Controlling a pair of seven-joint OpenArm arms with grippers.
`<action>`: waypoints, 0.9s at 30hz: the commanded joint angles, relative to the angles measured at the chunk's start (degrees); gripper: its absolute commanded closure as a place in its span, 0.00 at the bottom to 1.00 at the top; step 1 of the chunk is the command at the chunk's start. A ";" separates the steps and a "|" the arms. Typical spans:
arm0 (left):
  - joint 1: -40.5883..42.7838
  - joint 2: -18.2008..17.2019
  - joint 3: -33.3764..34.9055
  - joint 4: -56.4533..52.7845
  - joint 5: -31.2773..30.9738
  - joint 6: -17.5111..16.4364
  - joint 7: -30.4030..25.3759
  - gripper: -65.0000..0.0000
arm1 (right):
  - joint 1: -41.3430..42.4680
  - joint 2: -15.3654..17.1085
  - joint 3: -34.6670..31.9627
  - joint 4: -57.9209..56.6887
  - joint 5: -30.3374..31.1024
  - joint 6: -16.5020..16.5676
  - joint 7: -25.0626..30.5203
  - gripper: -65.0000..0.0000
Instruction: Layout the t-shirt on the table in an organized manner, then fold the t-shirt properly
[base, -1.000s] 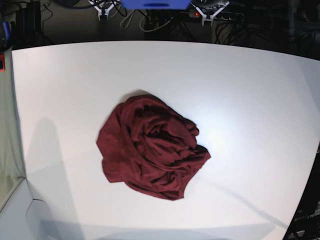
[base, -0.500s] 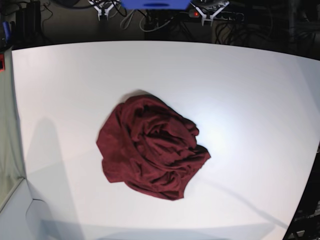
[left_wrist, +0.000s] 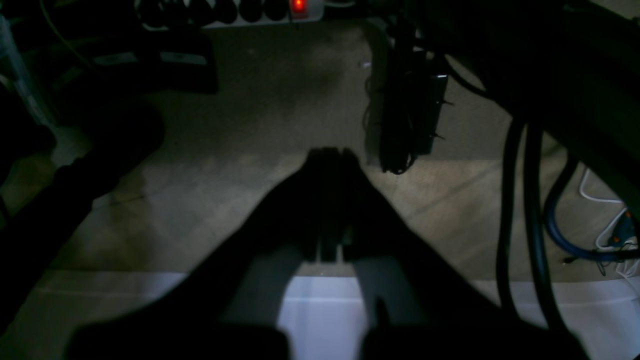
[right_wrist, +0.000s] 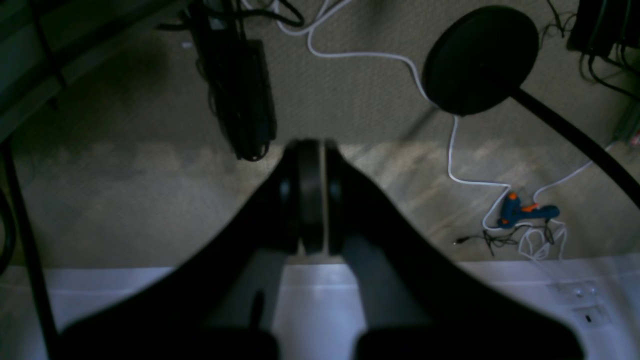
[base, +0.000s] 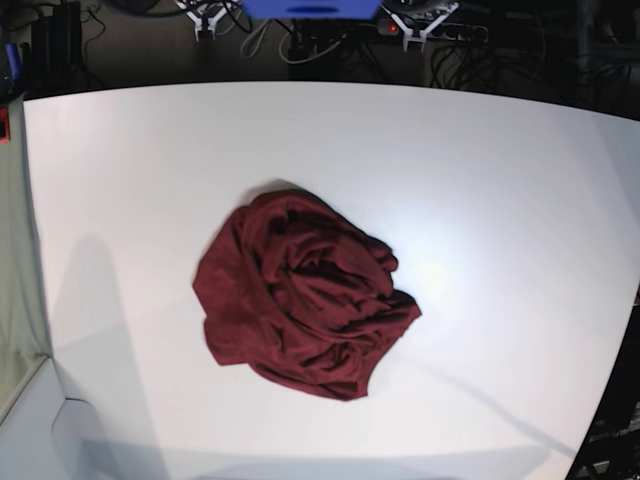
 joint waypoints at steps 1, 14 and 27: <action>0.30 -0.01 0.14 0.10 -0.12 0.49 -0.08 1.00 | -0.90 0.02 -0.01 1.21 0.25 0.43 0.36 1.00; 20.35 -2.74 -0.12 29.99 -0.12 0.23 -4.56 1.00 | -20.42 0.29 0.16 34.88 0.25 0.43 -0.16 1.00; 44.35 -9.77 -0.74 79.05 -0.21 0.58 0.36 1.00 | -42.22 4.24 0.25 79.98 0.34 0.43 -5.09 1.00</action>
